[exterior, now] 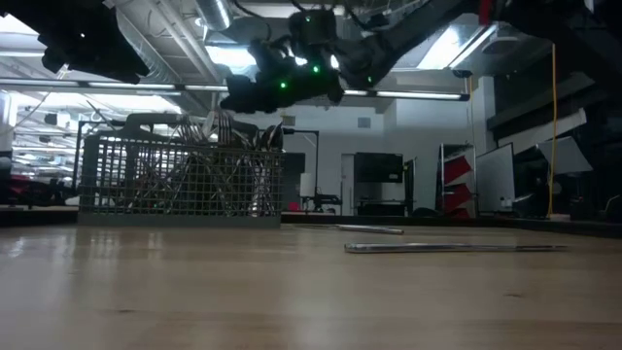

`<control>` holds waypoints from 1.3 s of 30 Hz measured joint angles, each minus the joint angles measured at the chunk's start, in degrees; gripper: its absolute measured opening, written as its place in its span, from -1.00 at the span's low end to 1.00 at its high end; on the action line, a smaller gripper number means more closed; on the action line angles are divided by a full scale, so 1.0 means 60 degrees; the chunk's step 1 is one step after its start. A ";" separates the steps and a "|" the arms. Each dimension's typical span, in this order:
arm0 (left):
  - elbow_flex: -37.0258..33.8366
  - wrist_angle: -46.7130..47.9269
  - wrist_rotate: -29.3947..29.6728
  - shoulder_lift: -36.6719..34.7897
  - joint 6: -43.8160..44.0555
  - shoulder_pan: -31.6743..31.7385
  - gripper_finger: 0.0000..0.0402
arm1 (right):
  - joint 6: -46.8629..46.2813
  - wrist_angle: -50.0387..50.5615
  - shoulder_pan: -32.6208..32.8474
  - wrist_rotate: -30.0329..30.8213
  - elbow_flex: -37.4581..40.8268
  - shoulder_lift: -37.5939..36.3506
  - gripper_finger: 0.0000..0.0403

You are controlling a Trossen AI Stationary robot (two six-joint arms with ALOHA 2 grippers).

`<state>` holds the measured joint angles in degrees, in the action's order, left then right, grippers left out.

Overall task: Sort silverware
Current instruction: Put the silver fork into the silverware rack, then put the silver table knife into the silverware rack

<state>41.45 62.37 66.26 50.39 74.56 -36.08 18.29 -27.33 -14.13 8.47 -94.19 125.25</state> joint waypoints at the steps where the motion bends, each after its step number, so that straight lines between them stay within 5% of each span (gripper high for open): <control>1: 0.0000 0.0003 0.0000 -0.0002 0.0000 -0.0001 -0.23 | 0.0002 0.0557 0.0044 0.0184 -0.0233 -0.0042 -0.36; 15: 0.0004 -0.0306 0.0004 0.0000 -0.0017 0.0047 -0.23 | -0.0487 1.2812 0.0758 0.1177 -0.6689 -0.0241 -0.36; 21: 0.0004 -0.2475 -0.0224 0.0252 -0.1918 0.0490 -0.23 | -0.0763 1.4045 0.0875 0.1088 -0.6419 -0.1153 -0.36; 30: 0.0011 -0.9664 -0.4348 0.2023 -0.8319 0.1815 -0.23 | -0.1804 1.8024 0.0864 0.0207 -0.6405 -0.1617 -0.36; 34: 0.0018 -1.1864 -0.6421 0.3262 -0.9312 0.2343 -0.23 | -0.2182 1.9600 0.0991 -0.1322 -0.6393 -0.1622 -0.36; 39: 0.0313 -1.3228 -0.7634 0.5042 -0.9683 0.2822 -0.23 | -0.2249 1.9517 0.1789 -0.2669 -0.6217 -0.1751 -0.36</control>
<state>43.33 -16.99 20.45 80.64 16.47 -19.15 4.80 89.77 -3.40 -7.54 -131.49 114.74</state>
